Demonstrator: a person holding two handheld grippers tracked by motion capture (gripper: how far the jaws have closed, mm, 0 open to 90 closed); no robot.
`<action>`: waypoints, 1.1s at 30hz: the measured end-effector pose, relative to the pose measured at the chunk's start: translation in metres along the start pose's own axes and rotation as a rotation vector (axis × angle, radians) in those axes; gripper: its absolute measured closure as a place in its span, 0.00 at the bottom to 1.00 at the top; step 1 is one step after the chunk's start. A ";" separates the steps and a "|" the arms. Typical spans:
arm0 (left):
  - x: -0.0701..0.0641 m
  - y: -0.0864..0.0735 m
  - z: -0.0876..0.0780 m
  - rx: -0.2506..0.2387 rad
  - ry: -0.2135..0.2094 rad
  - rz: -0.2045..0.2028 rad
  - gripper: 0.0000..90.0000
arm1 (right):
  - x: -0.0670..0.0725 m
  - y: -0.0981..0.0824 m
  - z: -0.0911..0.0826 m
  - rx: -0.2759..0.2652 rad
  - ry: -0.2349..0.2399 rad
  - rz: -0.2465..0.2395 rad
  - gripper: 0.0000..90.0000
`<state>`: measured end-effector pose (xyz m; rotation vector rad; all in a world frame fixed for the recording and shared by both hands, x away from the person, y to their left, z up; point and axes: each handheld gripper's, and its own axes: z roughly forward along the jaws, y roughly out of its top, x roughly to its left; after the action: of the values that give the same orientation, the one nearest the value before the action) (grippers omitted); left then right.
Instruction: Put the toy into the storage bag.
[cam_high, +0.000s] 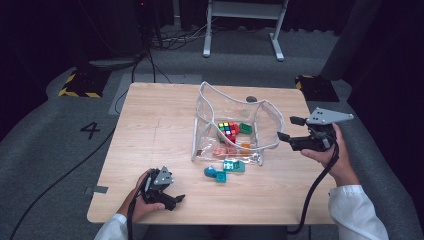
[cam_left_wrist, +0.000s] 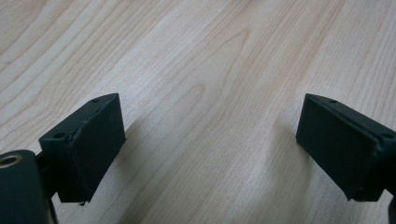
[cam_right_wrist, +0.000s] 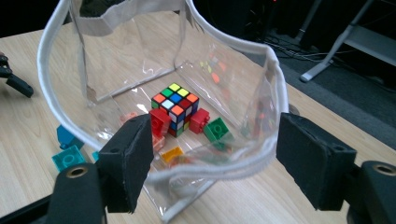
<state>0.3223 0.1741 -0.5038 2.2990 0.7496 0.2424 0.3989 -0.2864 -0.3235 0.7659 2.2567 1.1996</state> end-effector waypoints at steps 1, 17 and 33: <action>0.000 0.000 0.000 0.000 0.000 0.000 0.09 | 0.001 -0.003 -0.002 -0.003 -0.008 0.002 0.31; 0.000 0.000 0.000 0.000 0.000 0.000 0.09 | 0.031 -0.074 0.003 0.000 0.021 0.046 0.35; 0.000 0.000 0.000 0.000 0.000 0.000 0.09 | 0.079 -0.108 0.066 0.087 0.189 -0.032 0.39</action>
<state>0.3223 0.1741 -0.5038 2.2991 0.7498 0.2425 0.3547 -0.2449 -0.4596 0.6700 2.4795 1.2103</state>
